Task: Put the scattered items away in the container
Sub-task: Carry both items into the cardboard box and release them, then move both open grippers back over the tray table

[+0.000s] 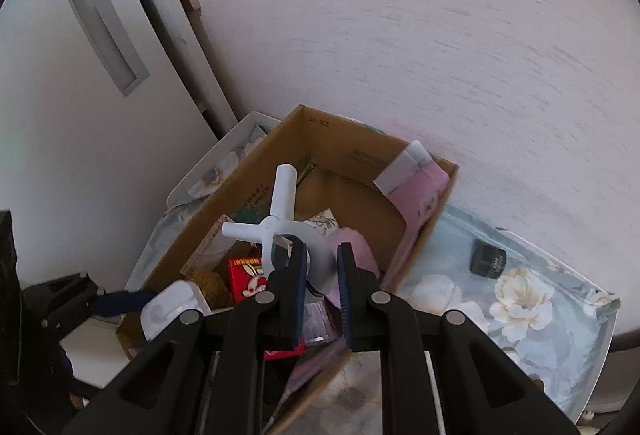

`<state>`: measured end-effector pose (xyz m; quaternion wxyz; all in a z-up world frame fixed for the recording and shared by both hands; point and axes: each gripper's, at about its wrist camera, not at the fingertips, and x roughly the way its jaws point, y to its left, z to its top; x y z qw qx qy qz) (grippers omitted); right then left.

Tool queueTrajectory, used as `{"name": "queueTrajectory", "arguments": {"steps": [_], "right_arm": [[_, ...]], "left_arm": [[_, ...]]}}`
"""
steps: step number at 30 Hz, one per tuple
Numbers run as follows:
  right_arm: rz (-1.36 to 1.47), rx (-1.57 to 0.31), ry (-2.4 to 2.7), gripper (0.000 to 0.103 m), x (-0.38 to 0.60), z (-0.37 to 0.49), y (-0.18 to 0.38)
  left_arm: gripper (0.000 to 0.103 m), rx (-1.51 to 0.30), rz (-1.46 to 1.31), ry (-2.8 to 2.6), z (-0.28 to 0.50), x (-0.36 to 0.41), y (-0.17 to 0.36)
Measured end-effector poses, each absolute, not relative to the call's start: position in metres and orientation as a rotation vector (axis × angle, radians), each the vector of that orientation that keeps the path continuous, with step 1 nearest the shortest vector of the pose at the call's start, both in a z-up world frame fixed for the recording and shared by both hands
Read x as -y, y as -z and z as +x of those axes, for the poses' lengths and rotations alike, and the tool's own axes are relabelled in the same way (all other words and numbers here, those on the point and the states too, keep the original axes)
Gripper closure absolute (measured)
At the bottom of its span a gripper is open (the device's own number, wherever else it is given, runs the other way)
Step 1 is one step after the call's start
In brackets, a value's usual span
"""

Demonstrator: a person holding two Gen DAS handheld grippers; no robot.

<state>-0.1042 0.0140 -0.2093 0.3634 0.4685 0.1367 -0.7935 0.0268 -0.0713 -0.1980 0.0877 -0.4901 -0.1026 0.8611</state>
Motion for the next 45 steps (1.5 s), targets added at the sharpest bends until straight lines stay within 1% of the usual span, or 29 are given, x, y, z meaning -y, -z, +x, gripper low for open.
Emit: {"name": "queueTrajectory", "arguments": {"steps": [6,11,13,14,15,16,17,19,21,22,28,32,36,45], "right_arm": [[1.189,-0.412,2.072,0.089,0.004,-0.106,0.208],[1.217,-0.406,2.080,0.089,0.004,-0.109,0.212],[1.234,-0.380,2.083,0.086,0.002,-0.111,0.212],[1.232,-0.352,2.089,0.081,0.001,-0.112,0.210],[1.226,-0.316,2.100,0.076,-0.001,-0.114,0.207],[1.218,-0.294,2.113,0.060,-0.004,-0.114,0.204],[1.197,-0.257,2.138,0.047,-0.009,-0.115,0.199],[1.160,-0.190,2.164,0.042,-0.019,-0.116,0.189],[1.144,-0.134,2.182,0.042,-0.032,-0.117,0.181],[1.141,-0.118,2.193,0.042,-0.038,-0.118,0.178],[1.146,-0.024,2.239,0.041,-0.072,-0.116,0.174],[1.147,0.002,2.265,0.041,-0.090,-0.113,0.170],[1.128,0.018,2.307,0.041,-0.111,-0.109,0.162],[1.093,0.101,2.422,0.041,-0.170,-0.108,0.147]], "left_arm": [[0.045,0.320,-1.439,-2.544,0.028,0.075,0.199],[0.045,0.305,-1.425,-2.542,0.028,0.076,0.198],[0.044,0.305,-1.438,-2.522,0.026,0.075,0.200],[0.038,0.303,-1.461,-2.508,0.024,0.074,0.202],[0.028,0.291,-1.492,-2.508,0.022,0.073,0.205],[0.023,0.277,-1.506,-2.512,0.021,0.072,0.207],[0.017,0.265,-1.515,-2.519,0.021,0.072,0.207],[0.016,0.253,-1.505,-2.532,0.023,0.074,0.205],[0.008,0.245,-1.493,-2.553,0.025,0.077,0.200],[0.007,0.244,-1.487,-2.563,0.026,0.078,0.199],[0.007,0.266,-1.485,-2.583,0.028,0.083,0.195],[0.007,0.265,-1.481,-2.574,0.029,0.078,0.193],[0.007,0.211,-1.463,-2.602,0.029,0.072,0.186],[0.007,0.225,-1.392,-2.621,0.027,0.062,0.165]]}}
